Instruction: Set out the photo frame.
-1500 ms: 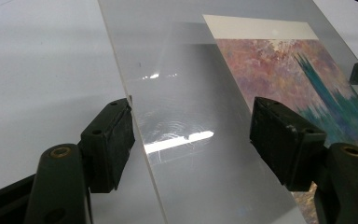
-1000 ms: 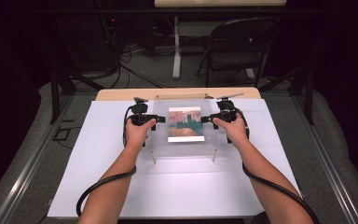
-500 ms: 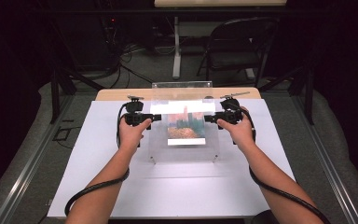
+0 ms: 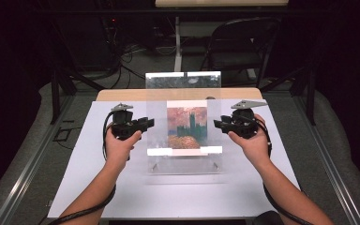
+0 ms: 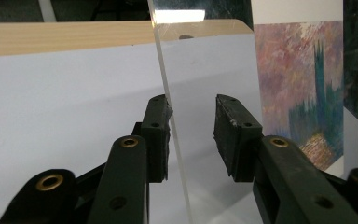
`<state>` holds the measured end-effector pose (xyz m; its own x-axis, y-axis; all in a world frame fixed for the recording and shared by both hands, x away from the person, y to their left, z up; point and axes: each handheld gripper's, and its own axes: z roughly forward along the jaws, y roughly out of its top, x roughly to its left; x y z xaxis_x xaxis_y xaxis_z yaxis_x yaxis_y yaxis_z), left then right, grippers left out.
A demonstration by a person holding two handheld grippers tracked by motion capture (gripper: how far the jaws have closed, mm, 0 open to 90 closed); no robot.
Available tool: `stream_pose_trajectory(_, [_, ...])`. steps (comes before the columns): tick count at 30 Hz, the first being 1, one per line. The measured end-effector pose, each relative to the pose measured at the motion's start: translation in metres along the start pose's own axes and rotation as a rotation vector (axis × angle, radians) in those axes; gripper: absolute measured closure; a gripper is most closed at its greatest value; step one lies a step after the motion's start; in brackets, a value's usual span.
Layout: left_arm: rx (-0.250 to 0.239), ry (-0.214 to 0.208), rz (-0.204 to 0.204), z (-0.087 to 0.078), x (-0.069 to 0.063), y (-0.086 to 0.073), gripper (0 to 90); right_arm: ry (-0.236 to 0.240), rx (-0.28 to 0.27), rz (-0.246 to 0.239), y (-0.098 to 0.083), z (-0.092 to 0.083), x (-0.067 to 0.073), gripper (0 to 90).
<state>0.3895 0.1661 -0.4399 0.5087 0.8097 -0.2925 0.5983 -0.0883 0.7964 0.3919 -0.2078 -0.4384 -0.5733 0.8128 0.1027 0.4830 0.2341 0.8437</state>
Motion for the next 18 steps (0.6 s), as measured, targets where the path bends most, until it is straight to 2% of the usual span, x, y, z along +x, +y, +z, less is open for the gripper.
stream_pose_trajectory(4, [-0.011, -0.006, 0.043, -0.013, -0.008, -0.006, 68.6, 0.012, -0.021, -0.004, -0.005, -0.016, 0.006, 67.3])
stream_pose_trajectory(8, [-0.028, -0.032, 0.040, -0.024, -0.011, -0.013, 72.0, 0.022, -0.028, -0.005, -0.011, -0.028, 0.012, 71.5])
stream_pose_trajectory(10, [-0.034, -0.029, 0.050, -0.029, -0.014, -0.016, 72.9, 0.024, -0.028, -0.006, -0.012, -0.033, 0.015, 72.8])
stream_pose_trajectory(15, [-0.058, -0.015, 0.106, -0.042, -0.025, -0.028, 74.0, 0.057, -0.043, -0.001, -0.020, -0.046, 0.019, 76.5])
stream_pose_trajectory(18, [-0.073, -0.020, 0.124, -0.051, -0.032, -0.037, 74.1, 0.076, -0.061, -0.002, -0.027, -0.054, 0.023, 77.2])
